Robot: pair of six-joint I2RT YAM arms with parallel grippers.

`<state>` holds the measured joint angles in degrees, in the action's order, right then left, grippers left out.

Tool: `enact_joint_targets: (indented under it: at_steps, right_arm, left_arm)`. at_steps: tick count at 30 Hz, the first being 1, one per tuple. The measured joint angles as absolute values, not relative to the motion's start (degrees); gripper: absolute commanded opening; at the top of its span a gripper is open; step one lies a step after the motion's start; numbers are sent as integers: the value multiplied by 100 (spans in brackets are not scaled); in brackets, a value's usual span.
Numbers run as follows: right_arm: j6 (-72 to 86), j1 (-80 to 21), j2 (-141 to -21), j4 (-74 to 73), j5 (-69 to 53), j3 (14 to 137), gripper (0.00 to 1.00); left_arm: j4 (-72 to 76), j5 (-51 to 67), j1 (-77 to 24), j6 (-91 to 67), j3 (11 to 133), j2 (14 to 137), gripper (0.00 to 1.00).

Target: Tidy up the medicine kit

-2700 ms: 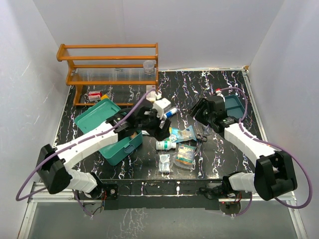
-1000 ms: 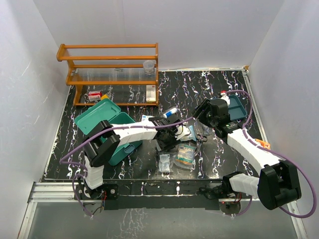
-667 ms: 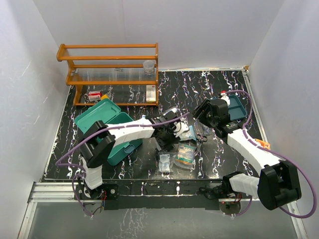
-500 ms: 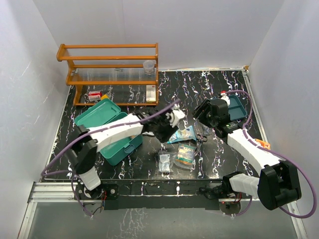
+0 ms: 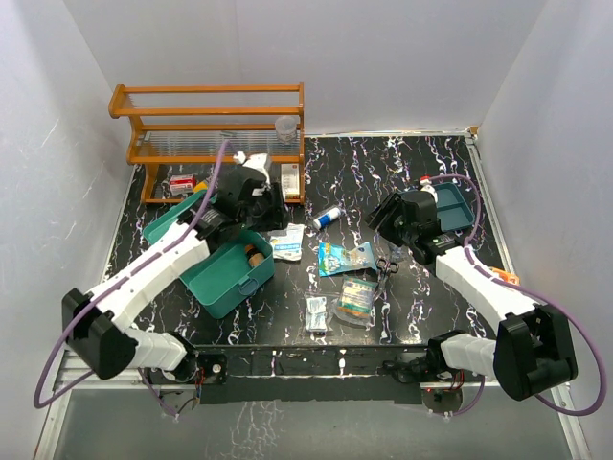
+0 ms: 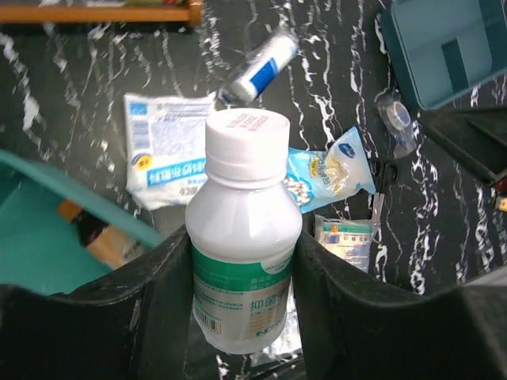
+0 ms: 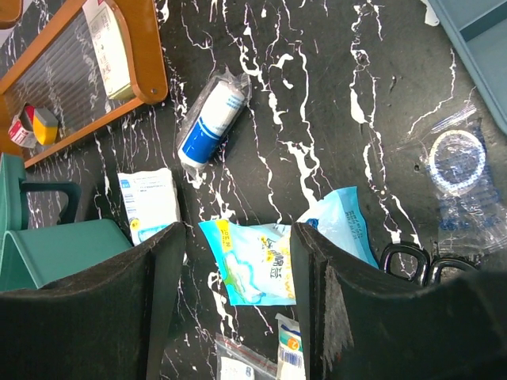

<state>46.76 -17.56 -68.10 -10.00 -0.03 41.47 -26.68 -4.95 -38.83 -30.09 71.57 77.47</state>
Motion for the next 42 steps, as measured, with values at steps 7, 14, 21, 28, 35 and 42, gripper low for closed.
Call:
enact_joint_targets:
  at_steps: [7, 14, 21, 28, 35, 42]
  right_arm:
    - [4678, -1756, -6853, -869, -193, 4152, 53]
    - [4711, -1756, -7017, -836, -368, 4185, 53]
    - [4700, -1756, -7094, -827, -489, 4185, 53]
    - [4696, -1756, -7094, -744, -561, 4182, 53]
    - [4678, -1756, -7091, -751, -572, 4182, 53]
    - [4663, -1765, -7094, -740, -290, 4169, 54]
  left_arm:
    - [-3210, -1511, -3739, -4469, 6318, 6458, 31]
    - [-3704, -2287, -3649, -5747, 5518, 5384, 31]
    - [-3846, -2613, -3649, -6488, 4812, 5146, 30]
    - [-3809, -2880, -3623, -6700, 4477, 5183, 30]
    - [-3387, -2840, -3395, -6602, 4394, 5655, 31]
    - [-3122, -2539, -2985, -6464, 4158, 5690, 30]
